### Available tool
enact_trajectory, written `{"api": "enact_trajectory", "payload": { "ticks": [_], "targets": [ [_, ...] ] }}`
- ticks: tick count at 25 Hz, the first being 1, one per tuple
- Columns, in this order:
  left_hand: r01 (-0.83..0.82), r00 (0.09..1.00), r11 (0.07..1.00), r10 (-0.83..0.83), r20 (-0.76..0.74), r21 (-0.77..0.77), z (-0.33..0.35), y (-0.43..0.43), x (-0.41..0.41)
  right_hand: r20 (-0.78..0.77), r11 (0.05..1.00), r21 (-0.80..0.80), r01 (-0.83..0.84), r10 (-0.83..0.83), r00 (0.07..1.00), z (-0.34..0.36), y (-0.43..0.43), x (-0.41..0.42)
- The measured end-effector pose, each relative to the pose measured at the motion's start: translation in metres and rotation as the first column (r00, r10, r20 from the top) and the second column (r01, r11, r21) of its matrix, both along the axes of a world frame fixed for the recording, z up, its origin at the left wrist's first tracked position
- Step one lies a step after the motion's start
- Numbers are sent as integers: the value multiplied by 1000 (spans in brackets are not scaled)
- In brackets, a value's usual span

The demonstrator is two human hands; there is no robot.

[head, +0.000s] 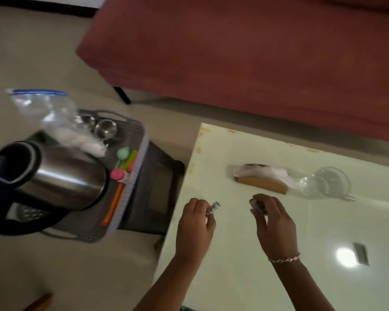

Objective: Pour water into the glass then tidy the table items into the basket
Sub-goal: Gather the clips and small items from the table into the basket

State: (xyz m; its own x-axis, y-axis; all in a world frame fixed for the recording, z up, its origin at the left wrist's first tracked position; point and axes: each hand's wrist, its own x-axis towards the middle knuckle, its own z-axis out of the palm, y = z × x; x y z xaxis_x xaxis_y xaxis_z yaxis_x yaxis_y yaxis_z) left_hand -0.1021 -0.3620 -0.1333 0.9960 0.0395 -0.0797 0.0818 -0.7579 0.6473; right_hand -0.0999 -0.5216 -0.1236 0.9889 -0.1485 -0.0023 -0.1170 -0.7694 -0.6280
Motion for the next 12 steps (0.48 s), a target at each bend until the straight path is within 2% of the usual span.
{"api": "enact_trajectory", "payload": {
  "ticks": [2,6,10,12],
  "targets": [
    [-79,996,996,80,35,-29,6,42,10,24,995,44,-93,92,995,12,50,35],
    [-227,972,969,232,39,-100,16,105,13,-25,960,194,-202,211,977,32,136,99],
    [-341,935,928,352,52,-149,22,148,14,-14,922,201,-330,340,940,32,220,168],
    [-367,924,916,378,47,-163,22,162,13,-49,913,140,-383,393,918,21,254,195]
  ]
}}
